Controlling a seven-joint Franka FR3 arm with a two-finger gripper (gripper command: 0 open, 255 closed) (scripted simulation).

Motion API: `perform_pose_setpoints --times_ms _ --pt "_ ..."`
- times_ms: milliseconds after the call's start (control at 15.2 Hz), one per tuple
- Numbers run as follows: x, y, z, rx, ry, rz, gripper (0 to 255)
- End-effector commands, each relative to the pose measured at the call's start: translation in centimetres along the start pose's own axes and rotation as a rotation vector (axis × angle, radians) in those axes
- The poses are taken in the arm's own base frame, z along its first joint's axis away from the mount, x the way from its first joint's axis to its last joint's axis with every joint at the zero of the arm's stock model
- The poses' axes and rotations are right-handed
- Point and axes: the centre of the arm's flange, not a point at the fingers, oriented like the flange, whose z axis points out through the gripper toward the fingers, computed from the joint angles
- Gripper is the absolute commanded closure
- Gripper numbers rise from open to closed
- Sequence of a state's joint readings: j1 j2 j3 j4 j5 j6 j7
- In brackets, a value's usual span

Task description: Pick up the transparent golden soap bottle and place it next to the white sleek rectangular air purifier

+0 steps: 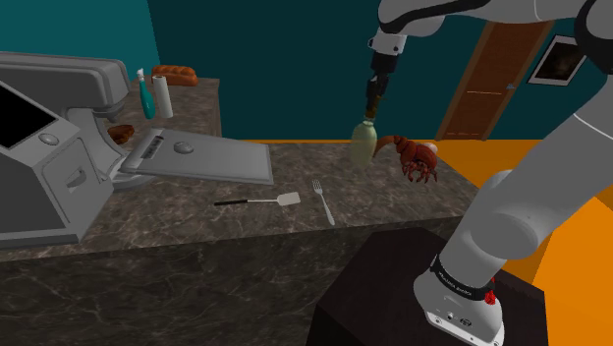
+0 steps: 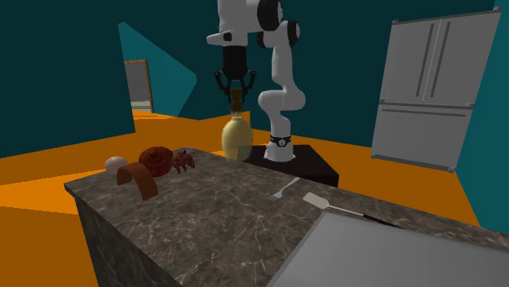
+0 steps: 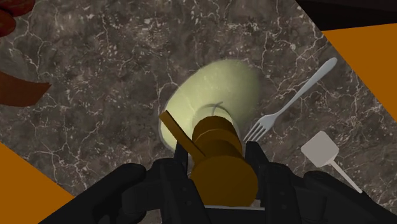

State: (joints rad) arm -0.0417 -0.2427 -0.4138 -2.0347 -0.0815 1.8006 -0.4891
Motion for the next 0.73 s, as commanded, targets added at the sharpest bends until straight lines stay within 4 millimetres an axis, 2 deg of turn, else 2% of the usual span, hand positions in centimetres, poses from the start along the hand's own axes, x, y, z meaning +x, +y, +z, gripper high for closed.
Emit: perform_pose_setpoints --times_ms 0,660 --pt "0.0 0.0 -1.0 0.0 0.0 0.0 255" --pt "0.0 -0.1 -6.3 0.0 0.0 0.0 255"
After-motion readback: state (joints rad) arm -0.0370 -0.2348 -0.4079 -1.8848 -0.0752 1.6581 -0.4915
